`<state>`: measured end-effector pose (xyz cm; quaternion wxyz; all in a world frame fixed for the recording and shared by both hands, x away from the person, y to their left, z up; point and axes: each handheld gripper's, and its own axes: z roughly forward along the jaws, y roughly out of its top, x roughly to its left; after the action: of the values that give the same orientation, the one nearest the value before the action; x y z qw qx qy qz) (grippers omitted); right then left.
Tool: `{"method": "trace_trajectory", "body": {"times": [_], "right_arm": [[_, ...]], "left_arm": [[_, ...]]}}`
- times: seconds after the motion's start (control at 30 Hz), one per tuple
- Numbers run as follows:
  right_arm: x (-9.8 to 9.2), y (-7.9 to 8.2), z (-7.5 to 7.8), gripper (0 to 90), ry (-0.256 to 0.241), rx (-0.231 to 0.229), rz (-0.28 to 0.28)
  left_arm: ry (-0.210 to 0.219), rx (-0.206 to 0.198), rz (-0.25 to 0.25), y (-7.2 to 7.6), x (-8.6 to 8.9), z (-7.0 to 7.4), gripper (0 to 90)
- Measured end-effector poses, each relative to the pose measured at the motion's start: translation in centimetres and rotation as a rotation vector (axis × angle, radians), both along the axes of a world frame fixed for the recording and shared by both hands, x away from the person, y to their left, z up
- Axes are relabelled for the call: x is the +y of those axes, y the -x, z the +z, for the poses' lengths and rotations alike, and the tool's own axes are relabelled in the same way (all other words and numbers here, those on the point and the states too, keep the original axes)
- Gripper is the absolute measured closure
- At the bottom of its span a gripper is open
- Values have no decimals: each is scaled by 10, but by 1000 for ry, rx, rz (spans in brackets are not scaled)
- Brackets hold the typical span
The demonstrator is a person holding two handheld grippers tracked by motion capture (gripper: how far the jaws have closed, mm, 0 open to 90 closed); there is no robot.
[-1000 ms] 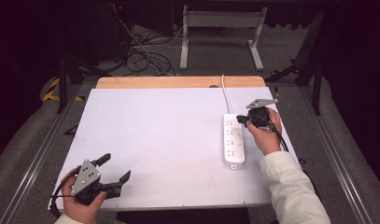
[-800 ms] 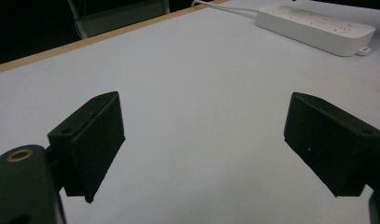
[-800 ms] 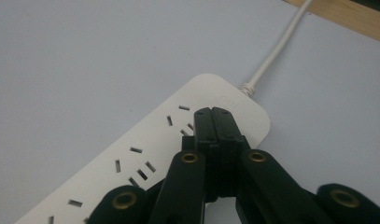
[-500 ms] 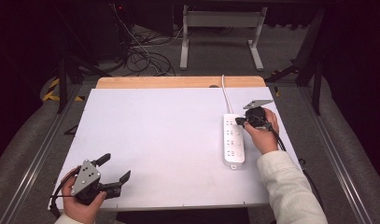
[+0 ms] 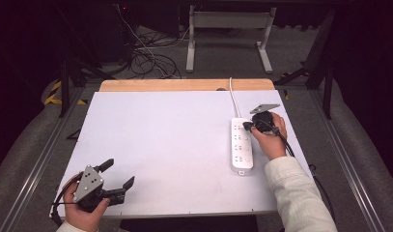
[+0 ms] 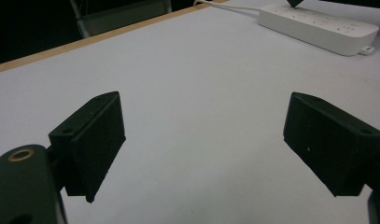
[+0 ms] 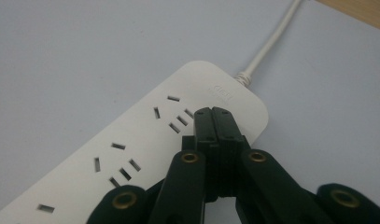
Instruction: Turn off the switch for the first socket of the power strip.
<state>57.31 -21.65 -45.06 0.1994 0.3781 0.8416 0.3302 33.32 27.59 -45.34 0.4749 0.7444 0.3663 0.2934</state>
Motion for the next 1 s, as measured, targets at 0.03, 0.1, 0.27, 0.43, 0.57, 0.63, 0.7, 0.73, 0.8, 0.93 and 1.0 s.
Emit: {"method": "trace_trajectory", "body": {"times": [0.03, 0.1, 0.27, 0.43, 0.57, 0.63, 0.7, 0.73, 0.8, 0.93, 1.0], "right_arm": [[0, 0, 0, 900, -1, -4, 1], [0, 0, 0, 900, 3, -7, -1], [0, 0, -2, 900, 5, -10, -4], [0, 0, -3, 900, 10, -11, -3], [0, 0, -4, 900, 0, -7, -7], [-1, 0, -4, 900, -6, -11, -10], [-1, 1, -5, 900, -9, -12, -13], [-1, 1, -5, 900, -10, -13, -14], [-1, 1, -5, 900, -12, -12, -16], [-2, 1, -5, 900, -24, -8, -20], [-2, 1, -5, 900, -17, -11, -22]], "left_arm": [[-2, 0, -1, 0, 0, 0, 131], [-2, 2, 0, 0, 0, 0, 131], [-1, 0, 0, 0, 0, 0, 131], [1, 4, 3, 1, 0, 0, 131], [1, 4, 1, 0, 0, 0, 131], [5, 6, 0, 0, 0, 0, 131], [8, 8, 4, 0, -1, 0, 131], [3, 7, 1, 0, 0, 0, 131], [7, 8, 2, 1, -1, 0, 131], [6, 9, 3, 0, -1, 0, 131], [6, 8, 2, 0, -1, -1, 131]]}}
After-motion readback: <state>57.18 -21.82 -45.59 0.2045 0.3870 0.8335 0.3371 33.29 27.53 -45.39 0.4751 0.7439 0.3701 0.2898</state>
